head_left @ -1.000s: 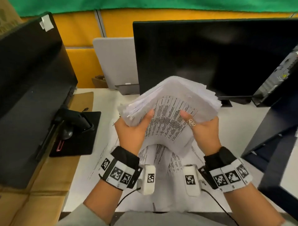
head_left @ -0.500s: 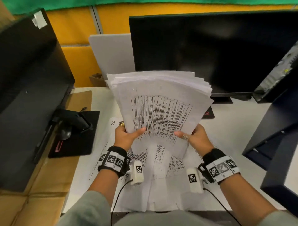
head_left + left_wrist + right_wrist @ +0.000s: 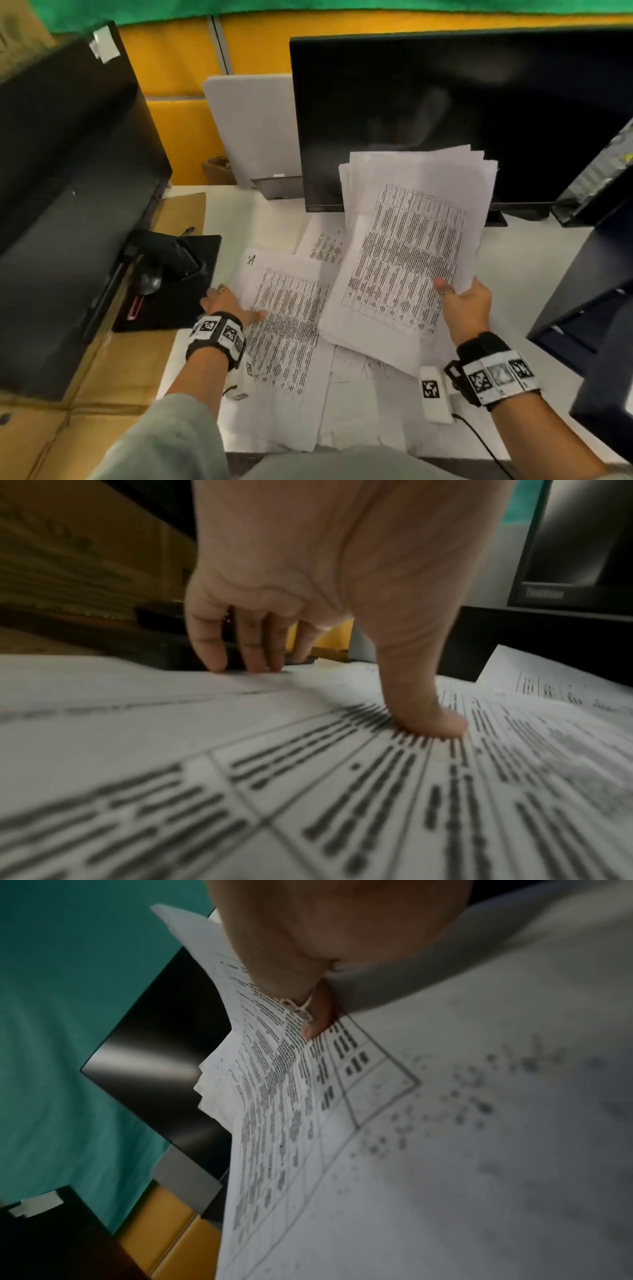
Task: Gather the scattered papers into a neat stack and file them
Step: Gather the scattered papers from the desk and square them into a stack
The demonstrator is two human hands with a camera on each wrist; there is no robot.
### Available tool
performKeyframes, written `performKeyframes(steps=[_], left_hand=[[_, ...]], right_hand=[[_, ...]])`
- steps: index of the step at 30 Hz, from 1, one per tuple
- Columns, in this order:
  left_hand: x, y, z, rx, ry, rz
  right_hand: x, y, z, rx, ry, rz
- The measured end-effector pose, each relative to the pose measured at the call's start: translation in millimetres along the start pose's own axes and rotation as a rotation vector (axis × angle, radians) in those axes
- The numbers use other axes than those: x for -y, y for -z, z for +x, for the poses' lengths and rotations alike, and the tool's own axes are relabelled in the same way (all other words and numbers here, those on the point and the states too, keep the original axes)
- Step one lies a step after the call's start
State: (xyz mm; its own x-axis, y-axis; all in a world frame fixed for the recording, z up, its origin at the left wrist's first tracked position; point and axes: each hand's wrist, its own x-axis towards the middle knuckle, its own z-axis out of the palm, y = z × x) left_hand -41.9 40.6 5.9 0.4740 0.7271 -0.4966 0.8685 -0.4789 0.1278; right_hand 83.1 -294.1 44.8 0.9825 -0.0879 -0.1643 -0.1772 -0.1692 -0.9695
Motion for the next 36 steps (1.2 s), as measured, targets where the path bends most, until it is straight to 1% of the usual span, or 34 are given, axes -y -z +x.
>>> performKeyframes(steps=[2,4,7,10,13,15,17,20,23,25,28,30,33,36], left_hand=[[-1,-2,0,-0.01,0.071,-0.094],[-2,-2,4,0.011,0.086,-0.175],[-3,-4,6,-0.007,0.001,-0.118],[-7,-8,-4,-0.036,-0.046,-0.157],[-10,-5,-16,0.005,-0.085,-0.163],[-10,5,-20,0.004,-0.123,-0.149],[-11,20,-24,-0.005,-0.162,-0.23],[-21,45,-31,0.02,-0.2,-0.407],[-46,57,-32,0.049,-0.25,-0.549],[-71,56,-30,0.042,-0.261,-0.595],[-109,37,-25,-0.006,-0.261,-0.532],[-129,22,-24,-0.029,-0.234,-0.494],[-144,3,-15,-0.012,-0.205,-0.483],[-152,-8,-7,-0.034,-0.238,-0.371]], right_hand=[[0,4,0,-0.01,-0.018,0.017],[1,7,0,-0.006,-0.032,0.048],[3,11,0,-0.005,-0.059,0.107],[0,13,-1,-0.022,-0.09,0.137],[-2,17,-2,-0.02,-0.113,0.177],[-1,19,-1,-0.025,-0.122,0.192],[-2,23,2,-0.03,-0.141,0.205],[0,25,2,-0.057,-0.19,0.221],[1,26,1,-0.073,-0.22,0.256],[4,26,3,-0.077,-0.242,0.27],[3,24,8,-0.118,-0.244,0.209],[-1,24,10,-0.153,-0.254,0.169],[-5,27,6,-0.191,-0.299,0.151],[-9,33,3,-0.212,-0.334,0.142]])
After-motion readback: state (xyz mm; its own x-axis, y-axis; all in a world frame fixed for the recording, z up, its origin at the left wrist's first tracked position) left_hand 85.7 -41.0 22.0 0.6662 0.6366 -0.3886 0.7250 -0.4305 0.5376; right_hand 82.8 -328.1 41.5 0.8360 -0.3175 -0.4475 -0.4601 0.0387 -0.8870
